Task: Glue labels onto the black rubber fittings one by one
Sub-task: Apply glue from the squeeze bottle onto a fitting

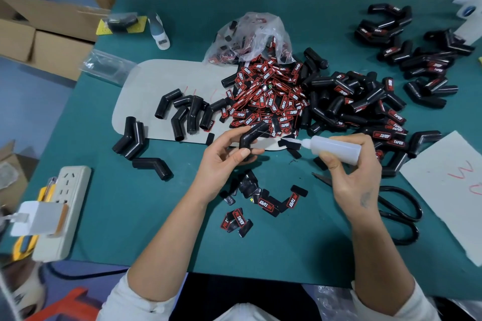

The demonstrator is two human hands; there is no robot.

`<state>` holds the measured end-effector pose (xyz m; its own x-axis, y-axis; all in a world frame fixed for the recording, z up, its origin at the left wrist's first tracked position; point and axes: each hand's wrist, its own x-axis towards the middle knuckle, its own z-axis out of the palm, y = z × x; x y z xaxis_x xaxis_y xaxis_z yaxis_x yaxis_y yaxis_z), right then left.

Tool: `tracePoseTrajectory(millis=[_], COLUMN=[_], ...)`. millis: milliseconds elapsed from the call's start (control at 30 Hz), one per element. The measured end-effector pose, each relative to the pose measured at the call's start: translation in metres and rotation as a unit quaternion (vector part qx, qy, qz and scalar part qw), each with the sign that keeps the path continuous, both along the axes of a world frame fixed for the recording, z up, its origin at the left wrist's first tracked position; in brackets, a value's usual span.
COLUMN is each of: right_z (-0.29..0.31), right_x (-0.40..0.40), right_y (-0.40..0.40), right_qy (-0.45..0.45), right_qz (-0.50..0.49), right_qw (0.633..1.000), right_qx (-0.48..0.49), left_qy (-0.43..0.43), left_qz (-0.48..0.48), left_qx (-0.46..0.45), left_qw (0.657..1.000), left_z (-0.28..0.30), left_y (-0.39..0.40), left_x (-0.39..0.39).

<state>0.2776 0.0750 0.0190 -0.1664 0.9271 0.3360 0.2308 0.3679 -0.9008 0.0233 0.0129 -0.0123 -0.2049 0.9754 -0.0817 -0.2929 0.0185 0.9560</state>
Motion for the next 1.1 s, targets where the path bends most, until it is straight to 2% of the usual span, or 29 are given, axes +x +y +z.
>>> tracePoseTrajectory(millis=[1100], right_z=[-0.004], right_x=[0.0031], right_y=[0.0018], right_qy=[-0.002], right_qz=[-0.023], right_qw=[1.0], right_qx=[0.004], left_qy=[0.007], left_qz=[0.002], left_qx=[0.004], left_qw=[1.0], left_z=[0.0011], left_y=[0.0001], left_x=[0.0011])
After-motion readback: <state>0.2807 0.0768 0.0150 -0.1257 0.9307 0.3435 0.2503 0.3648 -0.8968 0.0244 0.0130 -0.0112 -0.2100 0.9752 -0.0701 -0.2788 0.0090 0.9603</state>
